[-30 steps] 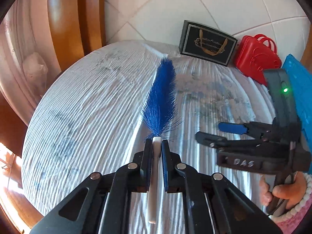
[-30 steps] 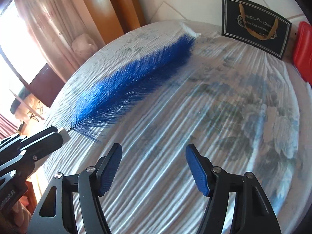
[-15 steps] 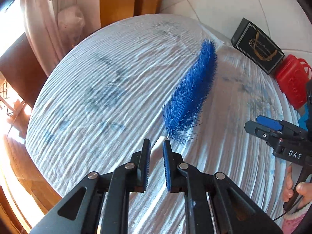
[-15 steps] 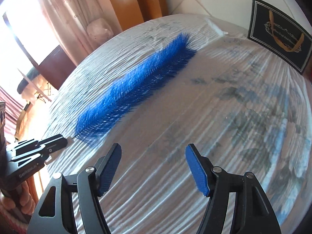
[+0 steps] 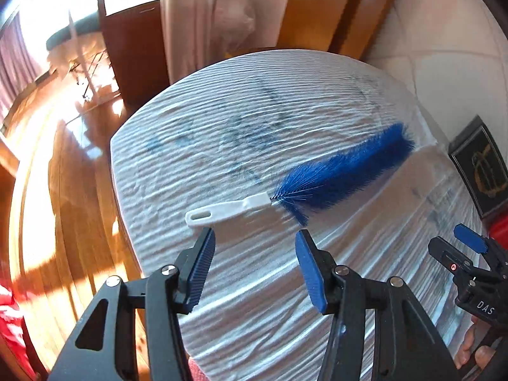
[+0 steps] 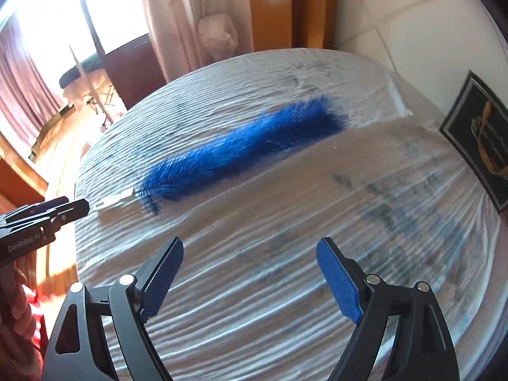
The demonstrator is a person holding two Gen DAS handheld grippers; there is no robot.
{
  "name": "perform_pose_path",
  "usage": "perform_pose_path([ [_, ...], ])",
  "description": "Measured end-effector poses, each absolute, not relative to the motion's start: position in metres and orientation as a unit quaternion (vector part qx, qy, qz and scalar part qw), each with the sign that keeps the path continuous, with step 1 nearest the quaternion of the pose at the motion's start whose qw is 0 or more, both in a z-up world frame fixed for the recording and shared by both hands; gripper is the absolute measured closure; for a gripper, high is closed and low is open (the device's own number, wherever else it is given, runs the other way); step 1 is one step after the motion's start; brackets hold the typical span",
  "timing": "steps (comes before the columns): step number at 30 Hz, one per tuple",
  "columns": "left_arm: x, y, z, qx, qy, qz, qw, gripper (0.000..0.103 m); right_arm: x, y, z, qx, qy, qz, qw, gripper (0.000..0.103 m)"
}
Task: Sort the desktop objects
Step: 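Move the right gripper to the bristle tip while the left gripper moves to the handle base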
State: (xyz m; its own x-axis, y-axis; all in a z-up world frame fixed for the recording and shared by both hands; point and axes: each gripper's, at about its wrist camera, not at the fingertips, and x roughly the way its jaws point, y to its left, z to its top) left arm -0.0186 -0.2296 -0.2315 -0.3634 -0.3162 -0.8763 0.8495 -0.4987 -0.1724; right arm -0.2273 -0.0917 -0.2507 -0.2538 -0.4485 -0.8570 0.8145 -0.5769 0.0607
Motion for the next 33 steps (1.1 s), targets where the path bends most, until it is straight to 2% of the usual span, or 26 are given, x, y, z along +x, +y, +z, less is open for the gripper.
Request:
perform_pose_path([
  [7, -0.036, -0.247, -0.272, 0.435, 0.34, -0.724, 0.412, 0.051, -0.299, -0.131, -0.264, 0.429, 0.276, -0.746, 0.429, 0.02],
  [9, -0.034, -0.256, -0.284, 0.432, 0.356, -0.715, 0.418, 0.051, -0.326, -0.139, -0.274, 0.436, 0.27, -0.745, 0.427, 0.02],
  [13, -0.04, -0.271, -0.298, 0.435, 0.339, -0.716, 0.429, 0.051, -0.381, -0.146, -0.288, 0.454, 0.23, -0.756, 0.411, 0.017],
  [17, -0.049, -0.273, -0.297, 0.44, 0.309, -0.724, 0.432, 0.051, -0.424, -0.161, -0.294, 0.449, 0.212, -0.767, 0.407, 0.006],
  [22, -0.058, -0.282, -0.297, 0.447, 0.287, -0.732, 0.427, 0.051, -0.44, -0.163, -0.313, 0.48, 0.178, -0.749, 0.42, 0.006],
  [23, -0.06, -0.285, -0.298, 0.448, 0.284, -0.733, 0.425, 0.051, -0.439, -0.164, -0.318, 0.48, 0.186, -0.746, 0.422, 0.007],
  [24, -0.06, -0.288, -0.298, 0.449, 0.285, -0.735, 0.422, 0.051, -0.436, -0.166, -0.325, 0.484, 0.201, -0.742, 0.419, 0.015],
  [27, -0.057, -0.297, -0.297, 0.446, 0.29, -0.742, 0.407, 0.051, -0.427, -0.169, -0.336, 0.484, 0.227, -0.737, 0.414, 0.026],
  [30, -0.054, -0.3, -0.298, 0.447, 0.289, -0.752, 0.388, 0.051, -0.418, -0.171, -0.336, 0.472, 0.248, -0.737, 0.415, 0.027],
  [33, -0.048, -0.302, -0.295, 0.441, 0.293, -0.756, 0.384, 0.051, -0.423, -0.163, -0.334, 0.48, 0.217, -0.739, 0.42, 0.027],
])
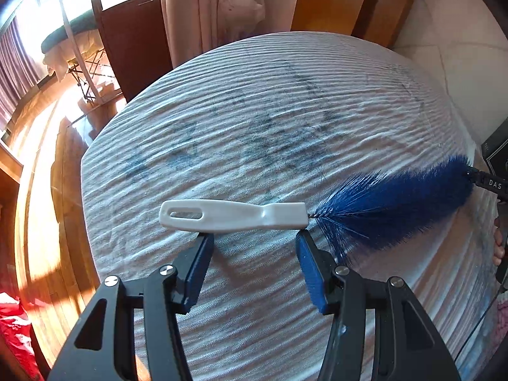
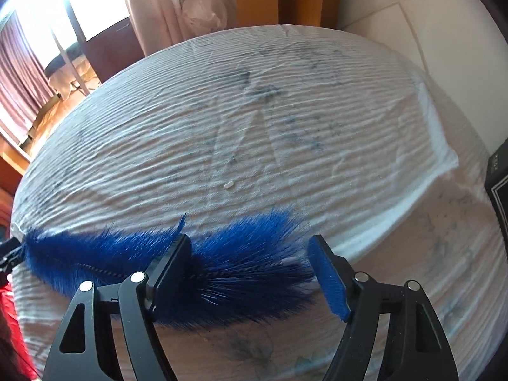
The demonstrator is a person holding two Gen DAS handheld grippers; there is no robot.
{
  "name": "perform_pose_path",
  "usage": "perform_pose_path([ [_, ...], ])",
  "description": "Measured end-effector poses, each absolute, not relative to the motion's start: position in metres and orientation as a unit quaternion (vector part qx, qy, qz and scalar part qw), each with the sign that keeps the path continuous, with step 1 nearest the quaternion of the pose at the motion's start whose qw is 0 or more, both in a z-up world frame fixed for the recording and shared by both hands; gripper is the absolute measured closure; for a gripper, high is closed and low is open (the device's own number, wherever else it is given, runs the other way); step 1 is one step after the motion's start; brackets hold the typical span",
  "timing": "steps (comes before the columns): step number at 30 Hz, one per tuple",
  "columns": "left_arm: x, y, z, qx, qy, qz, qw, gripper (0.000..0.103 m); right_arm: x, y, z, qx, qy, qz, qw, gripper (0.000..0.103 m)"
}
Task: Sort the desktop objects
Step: 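Move the right gripper to the bristle tip while the left gripper moves to the handle base, then close the left gripper on bristles by the handle while the right gripper grips the tip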
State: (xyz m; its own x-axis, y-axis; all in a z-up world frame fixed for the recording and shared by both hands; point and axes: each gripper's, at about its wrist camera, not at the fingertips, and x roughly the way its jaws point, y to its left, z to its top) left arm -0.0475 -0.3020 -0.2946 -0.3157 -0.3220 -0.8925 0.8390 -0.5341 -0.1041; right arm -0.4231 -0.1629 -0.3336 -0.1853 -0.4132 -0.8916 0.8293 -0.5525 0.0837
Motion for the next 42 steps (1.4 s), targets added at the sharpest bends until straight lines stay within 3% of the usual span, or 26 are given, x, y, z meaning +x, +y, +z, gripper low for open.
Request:
perform_pose_path([
  [6, -0.051, -0.308, -0.293, 0.433, 0.275, -0.768, 0.382, 0.052, -0.414, -0.156, -0.332, 0.475, 0.232, -0.739, 0.418, 0.027],
  [8, -0.055, -0.312, -0.298, 0.431, 0.275, -0.774, 0.373, 0.068, -0.409, -0.161, -0.335, 0.471, 0.247, -0.738, 0.415, 0.033],
  [10, -0.058, -0.311, -0.297, 0.428, 0.267, -0.778, 0.375, 0.09, -0.404, -0.164, -0.335, 0.458, 0.261, -0.745, 0.41, 0.044],
  [11, -0.06, -0.31, -0.296, 0.426, 0.278, -0.779, 0.366, 0.091, -0.402, -0.165, -0.335, 0.456, 0.26, -0.744, 0.414, 0.05],
  [17, -0.058, -0.301, -0.28, 0.425, 0.32, -0.761, 0.371, 0.086, -0.401, -0.164, -0.335, 0.455, 0.254, -0.746, 0.414, 0.051],
  [25, -0.07, -0.305, -0.268, 0.395, 0.361, -0.75, 0.388, 0.053, -0.396, -0.157, -0.333, 0.458, 0.243, -0.748, 0.414, 0.051],
  [28, -0.076, -0.316, -0.287, 0.382, 0.43, -0.714, 0.399, 0.053, -0.396, -0.157, -0.333, 0.455, 0.241, -0.75, 0.415, 0.051],
  [35, -0.095, -0.312, -0.295, 0.379, 0.348, -0.727, 0.454, 0.055, -0.384, -0.149, -0.333, 0.441, 0.237, -0.754, 0.425, 0.051],
  [37, -0.096, -0.312, -0.294, 0.387, 0.328, -0.74, 0.443, 0.056, -0.38, -0.142, -0.332, 0.443, 0.227, -0.749, 0.437, 0.048],
  [39, -0.093, -0.313, -0.294, 0.386, 0.319, -0.753, 0.427, 0.057, -0.377, -0.131, -0.331, 0.445, 0.208, -0.743, 0.454, 0.031],
  [42, -0.091, -0.312, -0.294, 0.382, 0.304, -0.771, 0.408, 0.059, -0.369, -0.114, -0.331, 0.43, 0.199, -0.744, 0.471, 0.03],
])
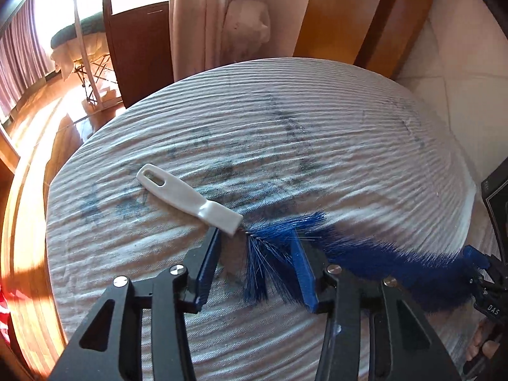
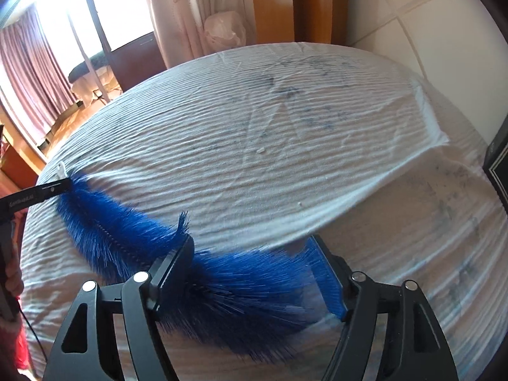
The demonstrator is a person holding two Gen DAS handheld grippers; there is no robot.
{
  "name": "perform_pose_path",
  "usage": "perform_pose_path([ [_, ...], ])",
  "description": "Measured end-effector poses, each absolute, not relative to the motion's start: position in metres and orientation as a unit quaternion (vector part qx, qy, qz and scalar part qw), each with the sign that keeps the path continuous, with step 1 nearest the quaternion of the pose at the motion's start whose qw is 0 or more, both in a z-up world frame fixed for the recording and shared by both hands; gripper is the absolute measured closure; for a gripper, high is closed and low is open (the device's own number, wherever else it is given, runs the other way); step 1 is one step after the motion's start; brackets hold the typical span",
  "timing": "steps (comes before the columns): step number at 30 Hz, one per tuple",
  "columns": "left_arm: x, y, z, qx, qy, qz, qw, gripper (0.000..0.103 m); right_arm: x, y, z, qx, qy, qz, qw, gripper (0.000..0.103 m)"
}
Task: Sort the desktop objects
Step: 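Close the left gripper on bristles by the handle while the right gripper grips the tip, then lift the duster with both grippers and carry it over the blue bin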
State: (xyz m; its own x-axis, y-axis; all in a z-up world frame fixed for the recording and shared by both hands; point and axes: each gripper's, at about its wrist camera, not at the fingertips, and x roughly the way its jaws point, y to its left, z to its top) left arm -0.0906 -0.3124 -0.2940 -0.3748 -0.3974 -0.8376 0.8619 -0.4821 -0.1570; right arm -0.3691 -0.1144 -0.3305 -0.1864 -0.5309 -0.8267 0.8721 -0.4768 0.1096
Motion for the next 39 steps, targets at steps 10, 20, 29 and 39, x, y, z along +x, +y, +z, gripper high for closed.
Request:
perform_pose_path([
  [10, -0.102, -0.287, -0.292, 0.396, 0.224, -0.807, 0.376, 0.099, -0.342, -0.116, -0.335, 0.38, 0.226, -0.783, 0.438, 0.099],
  [20, -0.088, -0.289, -0.287, 0.408, 0.217, -0.817, 0.345, 0.098, -0.32, -0.068, -0.288, 0.364, 0.181, -0.785, 0.466, 0.018],
  [29, -0.088, -0.297, -0.297, 0.432, 0.19, -0.805, 0.358, 0.054, -0.331, -0.115, -0.341, 0.394, 0.241, -0.768, 0.444, 0.042],
  [39, -0.085, -0.288, -0.272, 0.375, 0.167, -0.835, 0.368, 0.103, -0.313, -0.109, -0.317, 0.327, 0.225, -0.795, 0.459, 0.086],
])
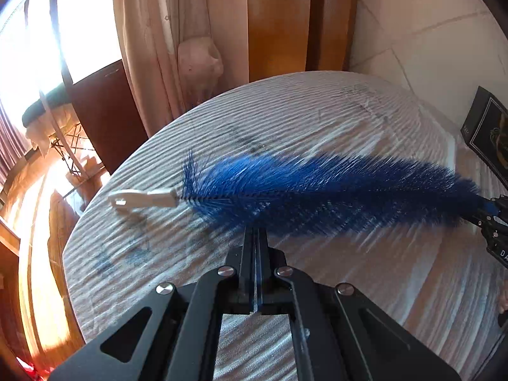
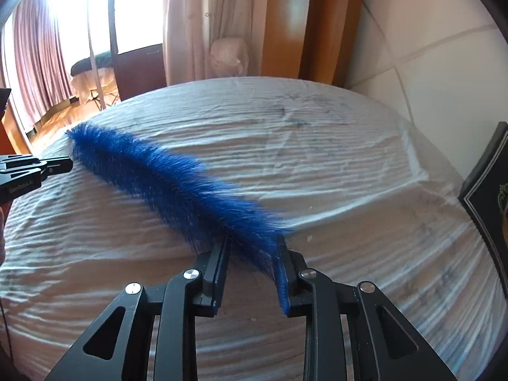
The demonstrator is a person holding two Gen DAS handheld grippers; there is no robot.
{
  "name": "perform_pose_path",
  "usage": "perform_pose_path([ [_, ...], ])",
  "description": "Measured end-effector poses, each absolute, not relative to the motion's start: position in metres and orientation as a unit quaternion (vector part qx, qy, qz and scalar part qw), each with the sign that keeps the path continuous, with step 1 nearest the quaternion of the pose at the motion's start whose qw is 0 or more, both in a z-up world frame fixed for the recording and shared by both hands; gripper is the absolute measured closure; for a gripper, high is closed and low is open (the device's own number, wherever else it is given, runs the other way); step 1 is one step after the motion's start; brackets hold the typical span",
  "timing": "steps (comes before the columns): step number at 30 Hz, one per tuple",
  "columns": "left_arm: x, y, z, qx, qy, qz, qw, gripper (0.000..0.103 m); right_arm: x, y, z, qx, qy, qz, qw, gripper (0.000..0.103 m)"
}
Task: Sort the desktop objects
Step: 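Lift the duster with both grippers and carry it over the blue bin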
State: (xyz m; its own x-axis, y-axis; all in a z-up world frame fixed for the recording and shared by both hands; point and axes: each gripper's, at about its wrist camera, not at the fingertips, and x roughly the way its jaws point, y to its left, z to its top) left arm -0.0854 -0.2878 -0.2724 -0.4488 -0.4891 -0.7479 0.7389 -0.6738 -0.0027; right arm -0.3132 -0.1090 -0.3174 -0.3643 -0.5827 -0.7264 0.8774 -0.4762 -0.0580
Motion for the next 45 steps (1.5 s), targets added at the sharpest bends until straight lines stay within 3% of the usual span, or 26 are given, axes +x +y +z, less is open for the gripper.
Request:
perform_pose_path([
  [1, -0.084, -0.286, -0.266, 0.369, 0.165, -0.839, 0.365, 0.103, -0.312, -0.106, -0.313, 0.323, 0.219, -0.796, 0.462, 0.102],
  [6, -0.077, -0.278, -0.251, 0.37, 0.152, -0.844, 0.357, 0.103, -0.306, -0.089, -0.293, 0.323, 0.196, -0.796, 0.472, 0.102],
  [18, -0.061, -0.286, -0.266, 0.411, 0.185, -0.822, 0.349, 0.101, -0.304, -0.076, -0.303, 0.36, 0.182, -0.784, 0.473, 0.102],
  [20, -0.064, -0.289, -0.267, 0.416, 0.184, -0.818, 0.351, 0.096, -0.303, -0.078, -0.305, 0.361, 0.185, -0.781, 0.474, 0.102],
  [22, -0.068, -0.292, -0.269, 0.419, 0.184, -0.815, 0.354, 0.077, -0.303, -0.079, -0.308, 0.365, 0.187, -0.778, 0.476, 0.102],
  [26, -0.069, -0.295, -0.265, 0.395, 0.198, -0.826, 0.349, 0.064, -0.31, -0.081, -0.313, 0.377, 0.181, -0.774, 0.476, 0.102],
  [28, -0.074, -0.302, -0.27, 0.396, 0.197, -0.816, 0.371, 0.053, -0.313, -0.083, -0.316, 0.38, 0.182, -0.77, 0.479, 0.102],
  [30, -0.081, -0.313, -0.281, 0.399, 0.207, -0.812, 0.373, 0.053, -0.314, -0.086, -0.321, 0.384, 0.184, -0.766, 0.481, 0.102],
  [31, -0.083, -0.316, -0.287, 0.391, 0.21, -0.814, 0.376, 0.06, -0.315, -0.088, -0.323, 0.387, 0.184, -0.765, 0.481, 0.102],
  [32, -0.083, -0.318, -0.29, 0.38, 0.215, -0.818, 0.374, 0.069, -0.315, -0.089, -0.326, 0.389, 0.184, -0.763, 0.483, 0.102],
  [33, -0.086, -0.32, -0.293, 0.376, 0.221, -0.823, 0.363, 0.089, -0.315, -0.092, -0.328, 0.391, 0.186, -0.761, 0.484, 0.102],
  [34, -0.088, -0.319, -0.294, 0.373, 0.22, -0.825, 0.362, 0.094, -0.314, -0.094, -0.33, 0.39, 0.191, -0.76, 0.484, 0.102],
  [37, -0.091, -0.313, -0.289, 0.361, 0.193, -0.831, 0.376, 0.099, -0.313, -0.101, -0.332, 0.383, 0.199, -0.763, 0.481, 0.102],
  [45, -0.083, -0.287, -0.241, 0.324, 0.15, -0.856, 0.373, 0.1, -0.316, -0.089, -0.302, 0.35, 0.17, -0.789, 0.475, 0.102],
])
